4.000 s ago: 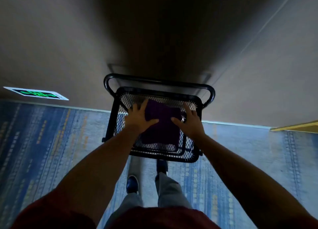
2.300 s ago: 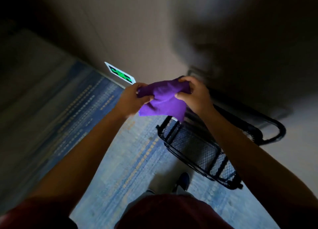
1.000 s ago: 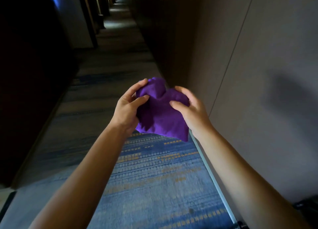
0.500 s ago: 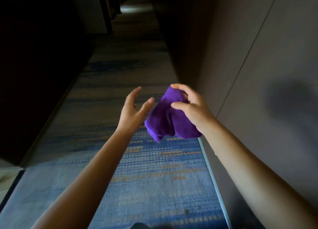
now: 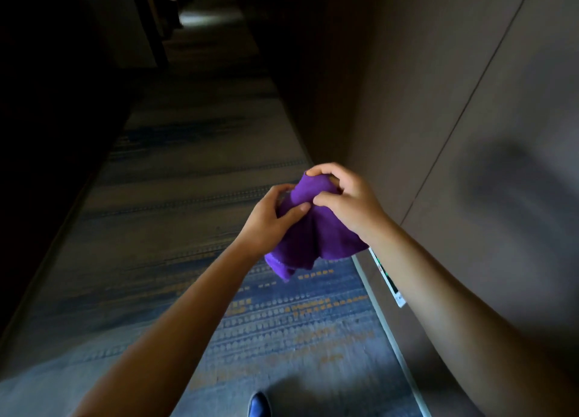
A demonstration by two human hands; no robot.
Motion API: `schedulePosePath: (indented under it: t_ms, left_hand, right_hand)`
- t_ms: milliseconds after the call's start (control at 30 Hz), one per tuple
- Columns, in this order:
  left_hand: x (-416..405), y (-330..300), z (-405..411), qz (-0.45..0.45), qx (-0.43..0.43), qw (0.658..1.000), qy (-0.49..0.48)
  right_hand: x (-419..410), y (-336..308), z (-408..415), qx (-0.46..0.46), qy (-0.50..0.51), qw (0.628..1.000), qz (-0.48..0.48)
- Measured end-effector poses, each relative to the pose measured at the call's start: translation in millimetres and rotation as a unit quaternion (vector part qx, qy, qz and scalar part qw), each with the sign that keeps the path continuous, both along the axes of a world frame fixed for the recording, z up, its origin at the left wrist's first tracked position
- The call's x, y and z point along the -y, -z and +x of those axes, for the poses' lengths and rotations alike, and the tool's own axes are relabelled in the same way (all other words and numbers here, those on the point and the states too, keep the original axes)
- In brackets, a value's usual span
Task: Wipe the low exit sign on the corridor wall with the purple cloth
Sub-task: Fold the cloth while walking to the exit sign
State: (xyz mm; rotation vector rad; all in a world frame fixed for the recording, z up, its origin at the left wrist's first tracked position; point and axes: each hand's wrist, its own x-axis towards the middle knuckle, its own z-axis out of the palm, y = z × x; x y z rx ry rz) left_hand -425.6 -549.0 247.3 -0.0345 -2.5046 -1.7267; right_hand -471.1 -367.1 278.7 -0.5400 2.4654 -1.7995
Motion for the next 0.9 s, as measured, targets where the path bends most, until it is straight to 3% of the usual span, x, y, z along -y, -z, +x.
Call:
schedulePosePath:
  t_ms: [100,400,600,767,900]
  left_hand:
    - [35,-16,-47,-0.038,0.000,0.999,0.014]
    - [83,-49,-170,-0.019,-0.018,0.999,0.032]
    - [81,-53,-240,-0.044,-0.017,0.995,0.085]
    - [64,-43,-304,-0.016,-0.006,0.993,0.119]
    - [53,-47,-357,0.011,0.010,0.992,0.124]
  right_hand:
    - [28,-6,-41,-0.016,0.020,1.000,0.013]
    - [86,-27,-149,-0.091,0.099,0.990,0.045]
    - [78,-18,-215,-0.109,0.152,0.982,0.034]
    - [58,-21,-287,-0.119,0.151,0.976,0.102]
    - [38,-23,-330,-0.071,0.166,0.980,0.081]
